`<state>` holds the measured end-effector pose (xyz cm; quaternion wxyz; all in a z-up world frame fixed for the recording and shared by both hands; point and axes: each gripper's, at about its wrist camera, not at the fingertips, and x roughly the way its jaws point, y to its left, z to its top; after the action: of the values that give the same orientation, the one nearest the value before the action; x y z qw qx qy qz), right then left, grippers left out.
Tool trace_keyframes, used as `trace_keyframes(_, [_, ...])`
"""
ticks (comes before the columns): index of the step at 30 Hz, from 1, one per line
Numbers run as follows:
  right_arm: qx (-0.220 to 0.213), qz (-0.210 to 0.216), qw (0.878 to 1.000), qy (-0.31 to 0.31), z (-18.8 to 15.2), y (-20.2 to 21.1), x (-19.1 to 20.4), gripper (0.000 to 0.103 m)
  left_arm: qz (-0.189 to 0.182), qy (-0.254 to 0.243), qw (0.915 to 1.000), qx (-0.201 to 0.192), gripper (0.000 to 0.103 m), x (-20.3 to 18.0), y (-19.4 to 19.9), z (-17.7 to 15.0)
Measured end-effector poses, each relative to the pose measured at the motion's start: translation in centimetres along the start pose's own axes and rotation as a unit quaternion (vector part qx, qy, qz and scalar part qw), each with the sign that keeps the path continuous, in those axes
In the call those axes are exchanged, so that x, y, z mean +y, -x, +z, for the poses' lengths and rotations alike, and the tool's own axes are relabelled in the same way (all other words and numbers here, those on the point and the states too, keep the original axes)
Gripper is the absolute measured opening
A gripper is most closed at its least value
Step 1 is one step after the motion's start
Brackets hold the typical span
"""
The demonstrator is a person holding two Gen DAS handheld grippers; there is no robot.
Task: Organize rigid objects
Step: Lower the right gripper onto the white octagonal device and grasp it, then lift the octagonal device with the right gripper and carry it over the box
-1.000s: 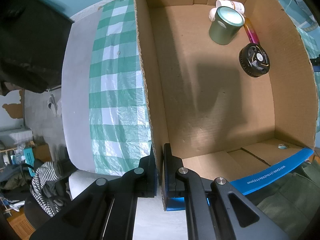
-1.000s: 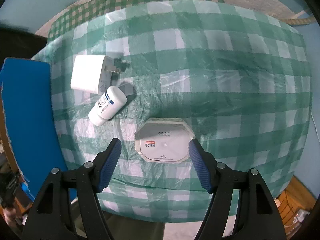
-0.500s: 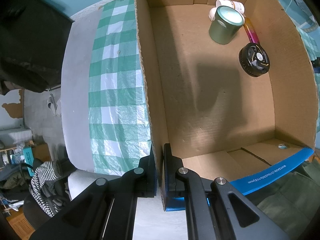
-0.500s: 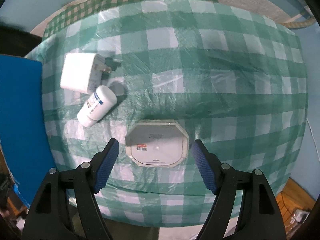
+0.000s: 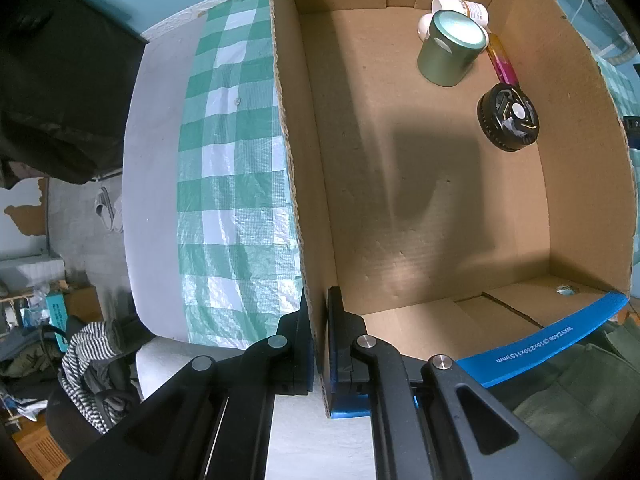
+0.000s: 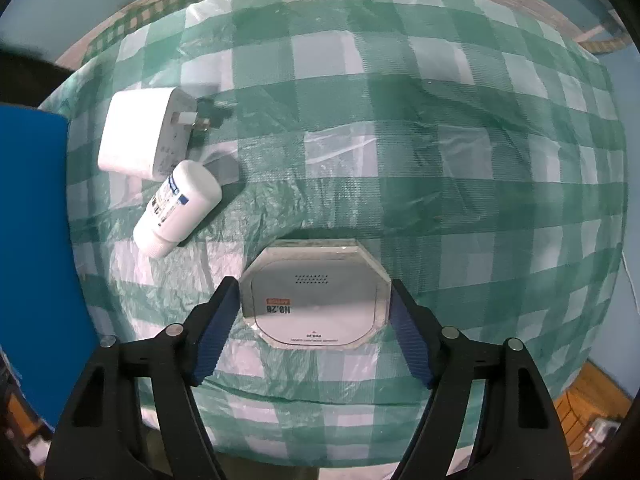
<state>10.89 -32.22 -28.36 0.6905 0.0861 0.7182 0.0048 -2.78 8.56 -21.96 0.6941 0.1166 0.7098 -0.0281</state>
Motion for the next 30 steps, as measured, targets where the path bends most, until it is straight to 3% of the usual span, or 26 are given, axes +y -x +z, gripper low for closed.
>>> trace_keyframes(10, [0.004,-0.011,1.0,0.014,-0.5,-0.2,1.7,0.071,0.0,0.001,1.0,-0.001,0.005,0.0,0.0,0.1])
trace_keyframes(30, [-0.018,0.005,0.998,0.059,-2.4,5.5,4.6,0.071,-0.002,0.003,1.0,-0.002,0.005,-0.1,0.0,0.1])
